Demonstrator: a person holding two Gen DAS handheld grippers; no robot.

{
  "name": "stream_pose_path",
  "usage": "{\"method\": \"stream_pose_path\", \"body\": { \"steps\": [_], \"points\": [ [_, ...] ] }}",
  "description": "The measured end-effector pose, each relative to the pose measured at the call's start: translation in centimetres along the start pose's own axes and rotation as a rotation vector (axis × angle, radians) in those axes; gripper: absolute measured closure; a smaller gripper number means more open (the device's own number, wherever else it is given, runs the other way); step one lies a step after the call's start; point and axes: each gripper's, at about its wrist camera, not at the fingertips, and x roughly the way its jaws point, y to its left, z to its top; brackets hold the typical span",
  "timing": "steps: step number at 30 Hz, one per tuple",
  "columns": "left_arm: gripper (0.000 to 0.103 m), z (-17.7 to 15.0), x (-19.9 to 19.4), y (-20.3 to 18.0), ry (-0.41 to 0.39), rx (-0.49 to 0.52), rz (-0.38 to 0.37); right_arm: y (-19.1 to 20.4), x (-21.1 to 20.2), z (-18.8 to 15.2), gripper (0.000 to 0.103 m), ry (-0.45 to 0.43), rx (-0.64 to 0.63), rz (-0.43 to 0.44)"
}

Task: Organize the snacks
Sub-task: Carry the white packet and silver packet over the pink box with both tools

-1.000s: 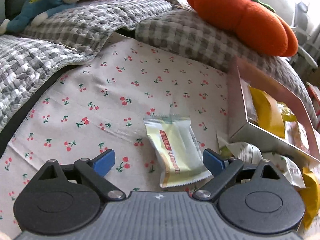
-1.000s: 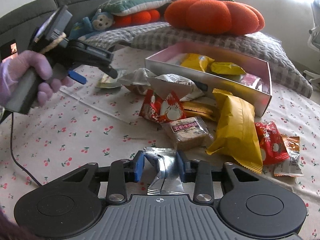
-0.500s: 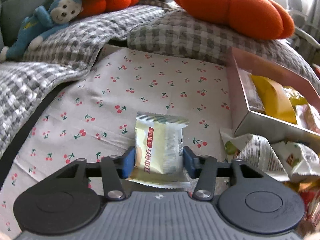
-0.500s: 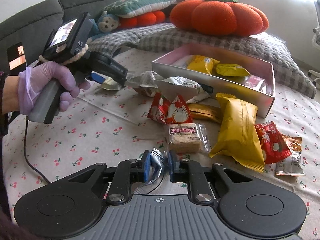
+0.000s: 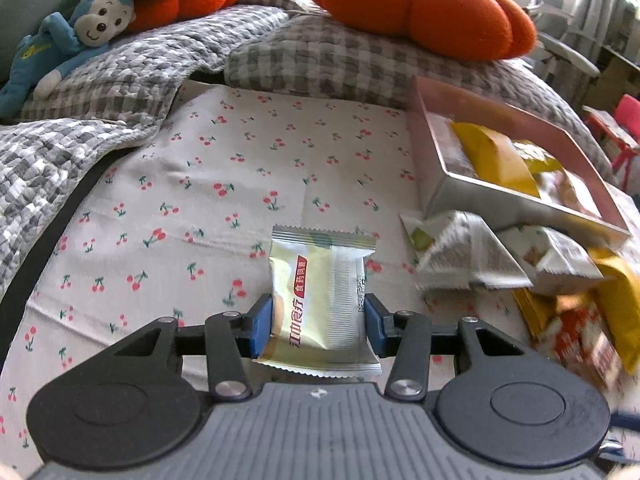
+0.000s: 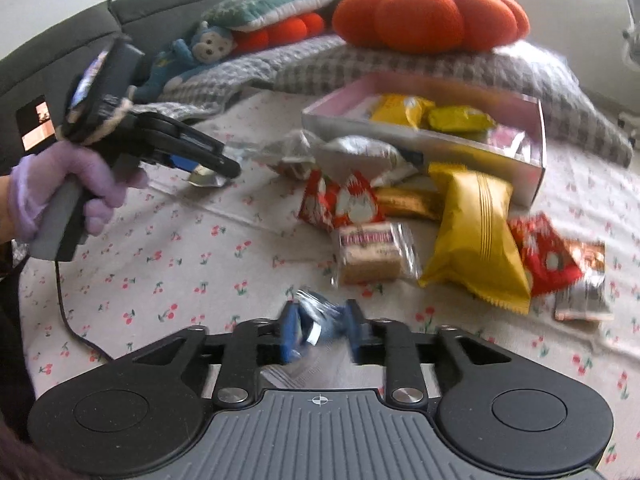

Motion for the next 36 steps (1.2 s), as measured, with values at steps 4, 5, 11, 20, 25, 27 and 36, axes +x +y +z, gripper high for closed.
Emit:
{"method": "stream_pose_path", "body": {
  "steps": [4,5,11,20,25,27,36],
  "points": [
    [0.059,-1.3,-0.8,-0.2,0.028,0.019,-0.034,0.2,-0.3,-1.0,0.045,-0.001,-0.016,-0.017],
    [0.059,-1.6,-1.0,-0.4,0.028,0.032,-0.035,0.4,-0.4,-1.1,0.045,-0.003,-0.031,-0.024],
    [0.059,-2.9,-2.1,-1.4,0.051,0.074,-0.065,0.9,-0.6,-1.5,0.051,-0.011,-0.062,-0.04],
    [0.059,-3.1,-2.2,-2.3,0.058,0.123,-0.043,0.8,-0.7,-1.3,0.078,-0.006,-0.06,-0.036],
    [0.059,-2.9,-3.0,-2.5,0.038,0.127,-0.056,0.6,-1.1,-0.8,0.078,-0.014,-0.036,-0.022],
    [0.059,-2.6,-3.3,-2.7,0.025,0.13,-0.061,0.3,-1.4,-0.4,0.078,-0.026,-0.015,-0.017],
    [0.059,-1.4,-4.6,-3.9,-0.008,0.147,-0.105,-1.0,-2.3,2.1,0.078,-0.07,0.063,-0.035]
  ]
}}
